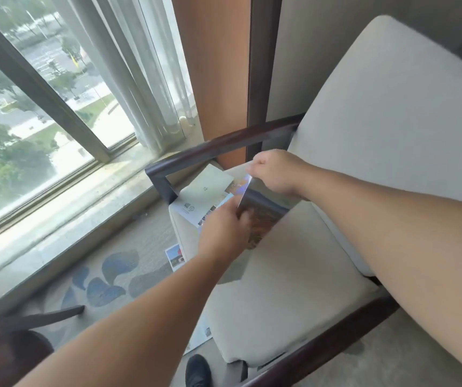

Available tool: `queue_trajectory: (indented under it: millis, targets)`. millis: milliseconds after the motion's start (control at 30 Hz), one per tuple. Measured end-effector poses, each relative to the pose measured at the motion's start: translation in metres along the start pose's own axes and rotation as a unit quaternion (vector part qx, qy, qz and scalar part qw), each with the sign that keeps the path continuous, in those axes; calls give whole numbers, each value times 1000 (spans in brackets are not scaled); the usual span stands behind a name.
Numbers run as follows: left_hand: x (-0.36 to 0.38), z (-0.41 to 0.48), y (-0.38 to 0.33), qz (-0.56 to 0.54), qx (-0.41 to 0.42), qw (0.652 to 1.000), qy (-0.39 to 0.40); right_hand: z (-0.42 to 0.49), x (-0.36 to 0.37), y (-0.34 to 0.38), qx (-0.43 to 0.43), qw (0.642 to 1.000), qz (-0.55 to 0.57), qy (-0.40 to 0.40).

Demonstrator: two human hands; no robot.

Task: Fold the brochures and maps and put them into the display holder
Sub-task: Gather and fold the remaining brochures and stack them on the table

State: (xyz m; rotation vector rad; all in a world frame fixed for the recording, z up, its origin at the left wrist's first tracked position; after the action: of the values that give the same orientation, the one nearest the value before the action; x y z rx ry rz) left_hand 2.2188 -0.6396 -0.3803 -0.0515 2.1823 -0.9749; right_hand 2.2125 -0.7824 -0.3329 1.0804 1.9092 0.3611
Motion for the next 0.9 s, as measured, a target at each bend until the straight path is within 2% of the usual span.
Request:
queue_trajectory:
  millis: [133, 200, 300, 367, 533, 667, 767, 900]
  targets:
    - [-48, -17, 5, -31, 19, 998, -57, -19, -6, 26, -33, 988, 43, -147]
    - [-76, -27, 8, -60, 45, 994, -75, -29, -4, 28, -16, 978, 94, -185]
    - [-114, -45, 6, -118, 111, 984, -70, -39, 17, 22, 46, 971, 179, -150]
    - [-132, -60, 2, -207, 164, 964, -35, -44, 37, 26, 56, 959, 258, -107]
    - [-162, -90, 7, -322, 206, 924, 15, -55, 79, 69, -43, 881, 471, -15]
    - [-173, -107, 13, -364, 206, 908, 18, -69, 84, 99, -91, 854, 512, -21]
    - [-176, -121, 17, -346, 188, 919, -22, -78, 82, 110, -88, 862, 497, -44]
    - [-182, -144, 20, -226, 125, 952, -165, -92, 80, 121, -104, 880, 462, -40]
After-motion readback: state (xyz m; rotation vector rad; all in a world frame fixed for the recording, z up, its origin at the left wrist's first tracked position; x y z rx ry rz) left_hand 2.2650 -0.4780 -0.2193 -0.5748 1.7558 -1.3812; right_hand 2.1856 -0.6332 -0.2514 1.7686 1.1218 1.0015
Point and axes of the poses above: each hand's wrist, its own z-axis towards the middle knuckle, its own x-axis out of the palm, y = z × x, the point moved 6 cm from there along z, towards the middle knuckle, and after that the axes turned 14 degrees about y, right-handed, at the moved point
